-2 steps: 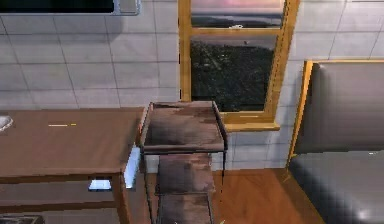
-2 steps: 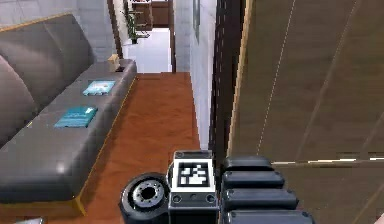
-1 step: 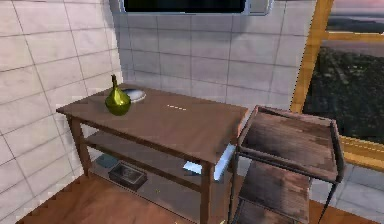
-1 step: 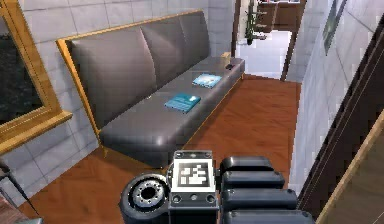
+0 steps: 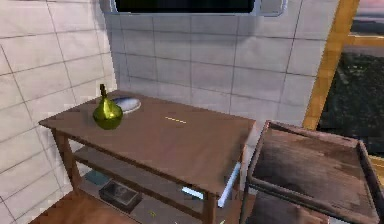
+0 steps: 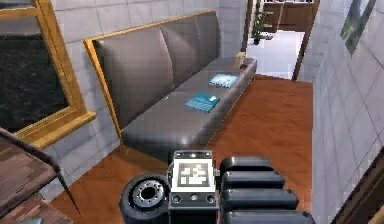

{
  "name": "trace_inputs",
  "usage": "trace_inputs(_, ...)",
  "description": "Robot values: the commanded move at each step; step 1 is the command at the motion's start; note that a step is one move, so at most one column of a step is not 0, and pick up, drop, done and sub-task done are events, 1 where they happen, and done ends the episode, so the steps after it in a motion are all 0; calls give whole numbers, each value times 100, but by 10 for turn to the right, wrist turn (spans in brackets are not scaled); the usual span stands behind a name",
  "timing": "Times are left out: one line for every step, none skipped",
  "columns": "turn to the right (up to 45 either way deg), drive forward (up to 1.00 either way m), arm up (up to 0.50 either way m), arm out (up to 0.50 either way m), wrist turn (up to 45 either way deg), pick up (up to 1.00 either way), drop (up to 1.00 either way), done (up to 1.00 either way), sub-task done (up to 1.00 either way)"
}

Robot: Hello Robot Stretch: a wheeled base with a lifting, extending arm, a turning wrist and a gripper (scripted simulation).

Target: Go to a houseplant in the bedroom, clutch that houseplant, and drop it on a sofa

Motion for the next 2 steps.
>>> trace_inputs(450, 0, 0, 0, 0, 0, 0, 0, 0)
trace_inputs(240, 0, 0, 0, 0, 0, 0, 0, 0)
